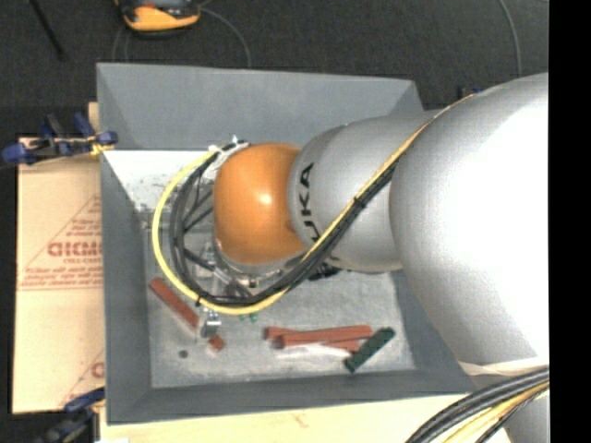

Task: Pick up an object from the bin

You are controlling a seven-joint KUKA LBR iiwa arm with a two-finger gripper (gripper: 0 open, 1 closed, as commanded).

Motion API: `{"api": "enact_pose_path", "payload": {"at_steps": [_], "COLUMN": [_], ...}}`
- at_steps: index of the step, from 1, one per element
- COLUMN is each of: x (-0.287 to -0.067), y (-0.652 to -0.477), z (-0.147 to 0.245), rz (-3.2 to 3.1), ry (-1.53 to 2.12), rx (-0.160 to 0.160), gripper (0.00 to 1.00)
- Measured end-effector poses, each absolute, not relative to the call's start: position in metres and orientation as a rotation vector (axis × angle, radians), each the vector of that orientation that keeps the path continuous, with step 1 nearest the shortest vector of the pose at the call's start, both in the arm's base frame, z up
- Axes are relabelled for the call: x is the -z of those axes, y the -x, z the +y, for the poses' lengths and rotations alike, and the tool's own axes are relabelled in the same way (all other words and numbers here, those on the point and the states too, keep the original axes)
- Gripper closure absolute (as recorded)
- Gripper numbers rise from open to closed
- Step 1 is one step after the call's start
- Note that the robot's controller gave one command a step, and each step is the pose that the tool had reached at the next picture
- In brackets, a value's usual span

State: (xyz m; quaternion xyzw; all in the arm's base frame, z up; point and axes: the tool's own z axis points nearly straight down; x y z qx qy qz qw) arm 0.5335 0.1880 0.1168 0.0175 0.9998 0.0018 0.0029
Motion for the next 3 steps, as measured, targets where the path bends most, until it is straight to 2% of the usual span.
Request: {"api": "enact_pose_path", "payload": {"at_steps": [1, 2, 3], "x": [-0.079, -0.079, -0.273], "y": [-0.543, -0.543, -0.565], "z": [0.182, 0.182, 0.161], "rz": [3.147, 3.146, 3.137], "ry": [-0.165, -0.167, -0.167], "rx": [-0.009, -0.009, -0.002], "gripper": [1.00, 1.00, 1.00]}}
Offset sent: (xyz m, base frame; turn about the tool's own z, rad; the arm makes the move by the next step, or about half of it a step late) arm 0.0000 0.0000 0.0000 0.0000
